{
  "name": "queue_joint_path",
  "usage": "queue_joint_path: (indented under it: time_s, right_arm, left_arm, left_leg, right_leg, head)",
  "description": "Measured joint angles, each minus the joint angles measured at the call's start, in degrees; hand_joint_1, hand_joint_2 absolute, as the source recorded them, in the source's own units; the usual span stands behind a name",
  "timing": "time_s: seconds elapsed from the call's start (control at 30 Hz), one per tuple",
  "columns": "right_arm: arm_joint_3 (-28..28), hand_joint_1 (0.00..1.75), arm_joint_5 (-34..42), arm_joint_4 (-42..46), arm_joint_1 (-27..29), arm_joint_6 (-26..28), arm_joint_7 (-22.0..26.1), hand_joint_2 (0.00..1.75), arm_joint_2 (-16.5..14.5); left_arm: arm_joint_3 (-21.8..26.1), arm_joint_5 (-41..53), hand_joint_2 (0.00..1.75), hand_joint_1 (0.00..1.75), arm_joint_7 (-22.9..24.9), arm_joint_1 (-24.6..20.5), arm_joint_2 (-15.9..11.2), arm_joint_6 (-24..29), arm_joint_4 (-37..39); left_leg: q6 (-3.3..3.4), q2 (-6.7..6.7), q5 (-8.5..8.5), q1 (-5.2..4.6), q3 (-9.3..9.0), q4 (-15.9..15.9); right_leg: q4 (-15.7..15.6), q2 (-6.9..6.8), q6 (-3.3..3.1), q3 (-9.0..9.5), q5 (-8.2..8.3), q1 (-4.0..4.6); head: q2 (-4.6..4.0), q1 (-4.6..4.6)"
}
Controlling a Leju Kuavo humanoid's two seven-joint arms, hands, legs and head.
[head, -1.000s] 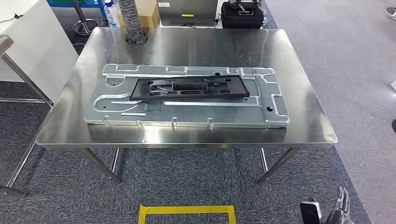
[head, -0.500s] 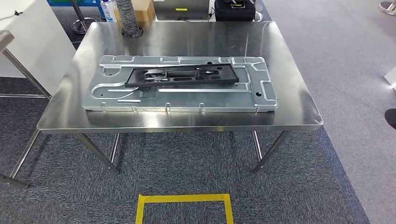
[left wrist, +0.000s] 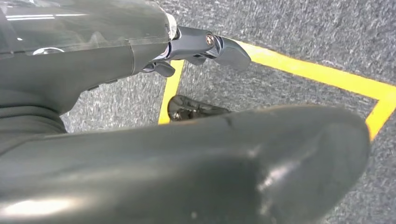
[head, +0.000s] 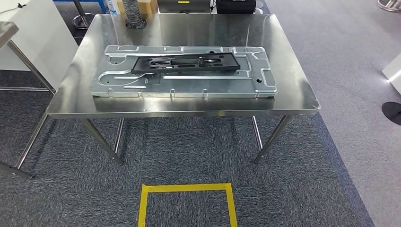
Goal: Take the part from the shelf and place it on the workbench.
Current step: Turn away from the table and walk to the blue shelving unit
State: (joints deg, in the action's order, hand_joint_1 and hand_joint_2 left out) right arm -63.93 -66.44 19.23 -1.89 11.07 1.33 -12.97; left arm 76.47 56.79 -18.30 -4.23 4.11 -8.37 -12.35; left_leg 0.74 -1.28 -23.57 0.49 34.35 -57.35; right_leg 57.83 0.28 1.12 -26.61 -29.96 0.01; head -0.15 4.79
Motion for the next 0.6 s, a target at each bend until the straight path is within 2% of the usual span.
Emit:
queue_joint_path:
  time_s: [0.03,0.1,0.13,0.17,0.2,0.27,0.3,0.33,0.37,0.4,0.43,0.47,0.5,0.53,0.57,0.6]
  right_arm:
    - [0.0,0.00,-0.3,-0.2,-0.1,-0.9,-0.5,0.00,0.0]
    - [0.0,0.00,-0.7,-0.5,-0.1,-2.4,-1.5,0.00,0.1]
    - [0.0,0.00,-0.8,-0.8,-0.1,-3.2,-2.2,0.00,0.3]
    - [0.0,0.00,-0.8,-1.0,-0.1,-4.2,-2.9,0.00,0.6]
    - [0.0,0.00,-0.8,-1.3,-0.1,-5.2,-3.6,0.00,0.9]
    - [0.0,0.00,-1.0,-2.0,-0.2,-7.4,-5.1,0.00,1.8]
    - [0.0,0.00,-1.1,-2.3,-0.1,-8.3,-5.6,0.00,2.2]
    - [0.0,0.00,-1.2,-2.6,-0.1,-9.1,-5.9,0.00,2.7]
    - [0.0,0.00,-1.2,-2.9,-0.1,-9.8,-6.2,0.00,3.2]
    - [0.0,0.00,-1.2,-3.2,-0.1,-10.2,-6.3,0.00,3.6]
    - [0.0,0.00,-1.3,-3.5,-0.1,-10.5,-6.4,0.00,4.1]
    - [0.0,0.00,-1.3,-3.6,-0.1,-10.6,-6.4,0.00,4.4]
    - [0.0,0.00,-1.3,-3.8,-0.1,-10.6,-6.4,0.00,4.8]
    - [0.0,0.00,-1.4,-3.9,-0.1,-10.6,-6.4,0.00,5.1]
    - [0.0,0.00,-1.4,-4.1,-0.1,-10.7,-6.5,0.00,5.3]
    - [0.0,0.00,-1.5,-4.2,-0.1,-10.8,-6.5,0.00,5.4]
  left_arm:
    - [-0.2,0.3,0.00,0.00,0.1,0.0,0.0,-0.2,0.0]
    - [-0.5,0.8,0.00,0.00,0.3,-0.1,0.1,-0.5,0.0]
    - [-0.7,1.0,0.00,0.00,0.4,-0.1,0.1,-0.6,0.0]
    - [-0.8,1.2,0.00,0.00,0.5,0.0,0.1,-0.7,0.1]
    - [-1.0,1.4,0.00,0.00,0.7,0.0,0.2,-0.8,0.1]
    - [-1.4,1.9,0.00,0.00,0.9,0.1,0.4,-1.2,0.2]
    - [-1.7,2.1,0.00,0.00,1.0,0.1,0.5,-1.4,0.2]
    - [-1.9,2.3,0.00,0.00,1.0,0.1,0.6,-1.6,0.2]
    - [-2.0,2.5,0.00,0.00,1.0,0.1,0.7,-1.9,0.3]
    - [-2.2,2.6,0.00,0.00,1.0,0.0,0.8,-2.0,0.3]
    - [-2.3,2.7,0.00,0.00,1.0,0.0,0.9,-2.2,0.3]
    - [-2.4,2.7,0.00,0.00,1.0,-0.1,0.9,-2.3,0.3]
    - [-2.5,2.7,0.00,0.00,1.0,-0.2,1.0,-2.4,0.3]
    - [-2.6,2.6,0.00,0.00,1.1,-0.3,1.0,-2.4,0.3]
    - [-2.6,2.6,0.00,0.00,1.1,-0.3,1.1,-2.4,0.3]
    - [-2.6,2.5,0.00,0.00,1.2,-0.2,1.2,-2.4,0.3]
  left_leg:
    - [-0.35,-0.04,0.43,0.01,0.19,-0.1]
    - [-1.07,-0.06,1.12,0.15,0.37,-0.1]
    - [-1.34,0.08,0.60,0.24,0.63,-0.6]
    - [-1.55,0.27,-0.88,0.30,1.12,-1.8]
    - [-1.69,0.47,-3.31,0.37,1.92,-4.2]
    - [-1.92,0.68,-8.71,0.46,3.84,-11.4]
    - [-2.02,0.68,-10.09,0.50,4.39,-14.6]
    - [-2.10,0.68,-10.12,0.52,4.20,-16.3]
    - [-2.11,0.69,-9.02,0.54,3.13,-16.1]
    - [-2.05,0.69,-7.40,0.55,1.08,-13.9]
    - [-1.92,0.70,-6.26,0.56,-1.66,-10.3]
    - [-1.75,0.74,-6.05,0.51,-4.62,-6.1]
    - [-1.47,0.81,-6.31,0.38,-6.83,-2.7]
    - [-1.17,0.87,-6.94,0.23,-8.09,-0.4]
    - [-0.80,0.93,-7.24,0.01,-8.47,0.6]
    - [-0.32,0.92,-6.91,-0.12,-8.11,0.9]
  right_leg:
    - [-2.2,0.02,-0.30,1.27,-0.57,0.20]
    - [-3.0,-0.06,-0.98,1.13,-0.23,0.30]
    - [-3.1,-0.17,-1.41,0.82,0.25,0.24]
    - [-3.2,-0.29,-1.86,0.40,0.82,0.15]
    - [-3.3,-0.42,-2.22,-0.15,1.42,0.09]
    - [-3.1,-0.53,-2.57,-1.63,2.50,0.31]
    - [-2.9,-0.57,-2.57,-2.52,3.06,0.40]
    - [-2.6,-0.58,-2.52,-3.50,3.59,0.46]
    - [-2.3,-0.57,-2.43,-4.51,4.09,0.47]
    - [-1.9,-0.54,-2.29,-5.52,4.53,0.45]
    - [-1.4,-0.49,-2.09,-6.41,4.91,0.42]
    - [-0.9,-0.46,-1.84,-7.16,5.23,0.46]
    - [-0.6,-0.45,-1.51,-7.65,5.56,0.46]
    - [-0.4,-0.48,-1.16,-7.94,5.87,0.44]
    - [-0.3,-0.50,-0.80,-8.10,6.25,0.38]
    - [-0.4,-0.50,-0.41,-8.20,6.69,0.29]
  head:
    - [0.00,0.00]
    - [0.00,-0.01]
    - [0.00,-0.01]
    - [0.00,0.00]
    - [0.00,0.00]
    - [0.00,0.00]
    - [0.00,-0.01]
    - [0.00,-0.01]
    - [0.00,-0.01]
    - [0.00,-0.01]
    - [0.00,0.00]
    - [0.00,0.01]
    - [0.00,0.01]
    - [0.00,0.01]
    - [0.00,0.01]
    - [0.00,0.00]
